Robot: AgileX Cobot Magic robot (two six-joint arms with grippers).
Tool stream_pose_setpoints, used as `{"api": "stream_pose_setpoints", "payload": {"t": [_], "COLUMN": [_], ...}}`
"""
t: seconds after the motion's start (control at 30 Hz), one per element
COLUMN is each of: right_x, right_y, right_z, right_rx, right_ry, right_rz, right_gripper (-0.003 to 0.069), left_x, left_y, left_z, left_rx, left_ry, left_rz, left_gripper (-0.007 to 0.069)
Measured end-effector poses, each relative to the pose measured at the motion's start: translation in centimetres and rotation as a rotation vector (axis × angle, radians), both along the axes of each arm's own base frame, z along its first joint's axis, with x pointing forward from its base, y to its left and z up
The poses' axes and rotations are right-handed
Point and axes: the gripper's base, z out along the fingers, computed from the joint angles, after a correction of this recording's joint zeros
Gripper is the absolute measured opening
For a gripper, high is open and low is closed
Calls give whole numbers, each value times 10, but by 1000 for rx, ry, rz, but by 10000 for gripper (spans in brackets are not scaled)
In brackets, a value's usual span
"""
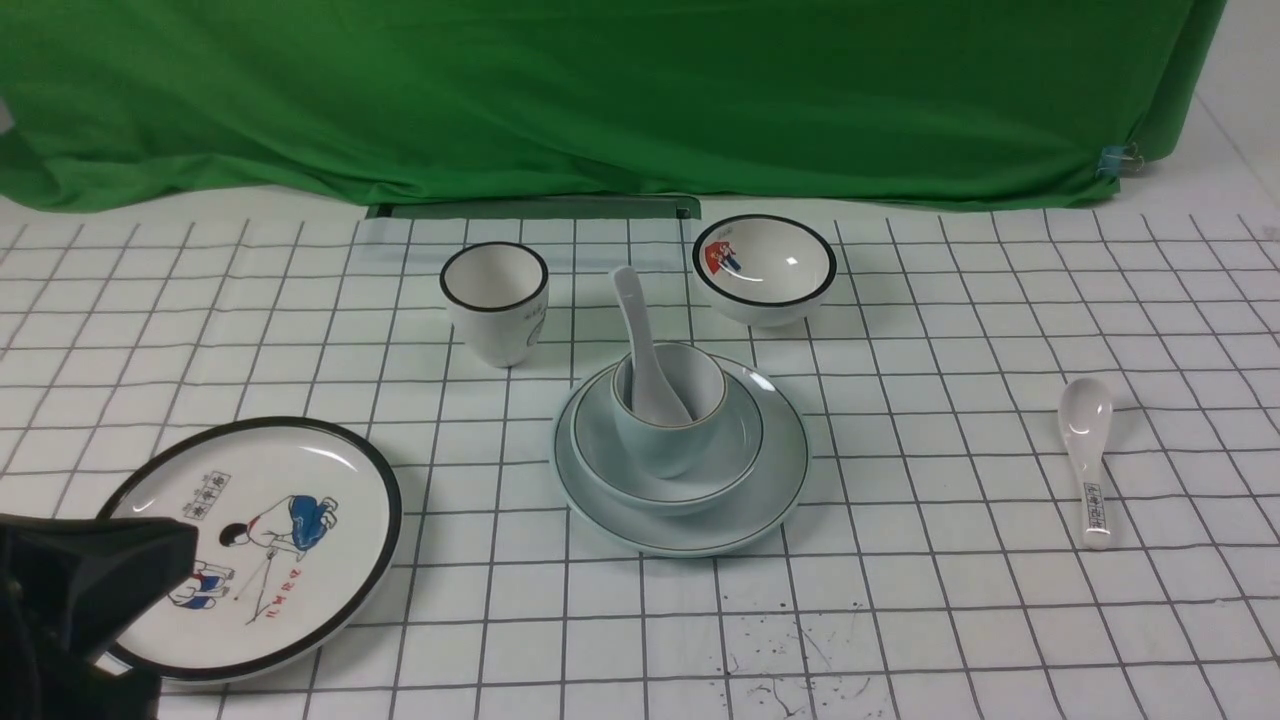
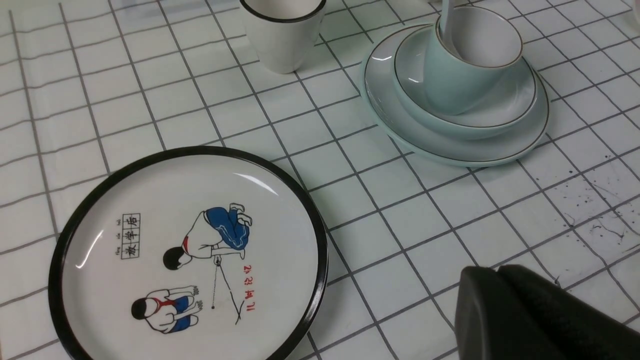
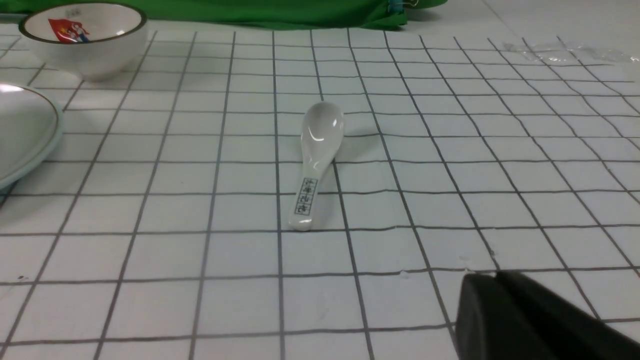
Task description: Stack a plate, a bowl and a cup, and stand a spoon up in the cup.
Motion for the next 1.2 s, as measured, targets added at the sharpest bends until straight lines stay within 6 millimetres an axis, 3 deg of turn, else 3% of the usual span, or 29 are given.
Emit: {"api": "stream_pose_setpoints", "payload": {"t": [0.1, 0.27, 0.33, 0.37, 0.5, 0.8, 1.2], "right_x": [0, 0, 0, 0, 0, 0, 0], "right_y": [0, 0, 0, 0, 0, 0, 0], "right_z": [0, 0, 0, 0, 0, 0, 0], "right_rx": [0, 0, 0, 1, 1, 1, 1], "right_ry": [1, 1, 1, 1, 1, 3, 3], "right_rz": [0, 0, 0, 0, 0, 0, 0], "right_gripper": [73, 87, 94, 96, 109, 141, 167], "left_x": [0, -6, -16, -18, -34, -40, -40], "left_y": [1, 13, 24, 26, 40, 48, 48], "left_z": [-6, -21, -37, -38, -75, -118, -127], "left_rx": [-11, -90, -126, -128, -114, -56, -50], "left_ry": [-54, -293, -437, -454, -550, -488, -398], "left_rz": [8, 93, 181, 196, 357, 511, 507], "left_gripper": [-30, -30, -30, -30, -30, -30, -30]}}
